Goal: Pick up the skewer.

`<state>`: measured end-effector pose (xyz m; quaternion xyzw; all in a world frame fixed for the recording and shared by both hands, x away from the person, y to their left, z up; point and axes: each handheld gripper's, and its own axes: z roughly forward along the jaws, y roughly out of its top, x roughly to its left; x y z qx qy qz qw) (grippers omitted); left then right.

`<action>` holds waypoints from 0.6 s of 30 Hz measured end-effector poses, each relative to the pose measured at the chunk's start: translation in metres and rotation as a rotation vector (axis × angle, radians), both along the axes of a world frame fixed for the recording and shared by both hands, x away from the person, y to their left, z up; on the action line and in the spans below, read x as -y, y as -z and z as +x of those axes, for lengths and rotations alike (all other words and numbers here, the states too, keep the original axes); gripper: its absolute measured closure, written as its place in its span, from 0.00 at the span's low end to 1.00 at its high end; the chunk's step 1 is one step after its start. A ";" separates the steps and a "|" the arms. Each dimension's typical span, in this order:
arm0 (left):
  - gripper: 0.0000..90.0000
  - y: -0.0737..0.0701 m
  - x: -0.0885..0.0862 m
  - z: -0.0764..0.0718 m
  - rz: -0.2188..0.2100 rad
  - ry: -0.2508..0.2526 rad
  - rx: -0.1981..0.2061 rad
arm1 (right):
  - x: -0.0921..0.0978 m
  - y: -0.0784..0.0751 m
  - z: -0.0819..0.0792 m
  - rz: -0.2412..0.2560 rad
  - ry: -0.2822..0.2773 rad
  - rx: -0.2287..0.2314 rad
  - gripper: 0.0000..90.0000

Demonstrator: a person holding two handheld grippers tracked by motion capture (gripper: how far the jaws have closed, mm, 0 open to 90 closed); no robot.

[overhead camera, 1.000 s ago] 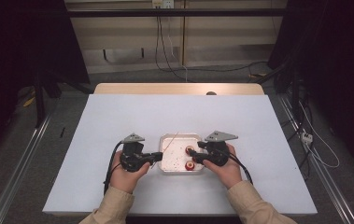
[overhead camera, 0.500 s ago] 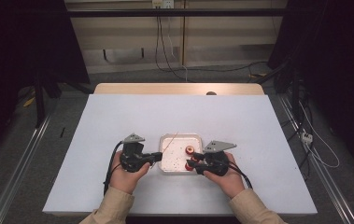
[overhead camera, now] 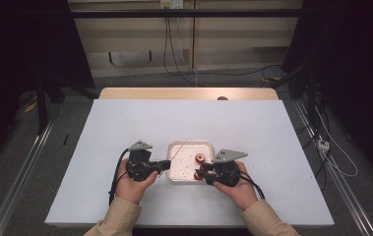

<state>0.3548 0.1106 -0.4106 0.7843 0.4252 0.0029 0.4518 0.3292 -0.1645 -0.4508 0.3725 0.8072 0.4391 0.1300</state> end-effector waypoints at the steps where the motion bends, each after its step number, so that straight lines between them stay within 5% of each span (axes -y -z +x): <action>1: 0.99 0.000 0.000 0.000 0.000 0.000 -0.003 | 0.001 0.000 0.000 0.010 0.002 -0.007 0.75; 11: 0.99 0.000 -0.001 0.000 -0.001 0.001 0.001 | -0.011 0.004 0.004 0.011 -0.026 -0.024 0.77; 18: 0.99 -0.001 -0.002 0.001 -0.003 0.000 -0.003 | -0.021 0.007 0.012 0.044 -0.003 -0.046 0.64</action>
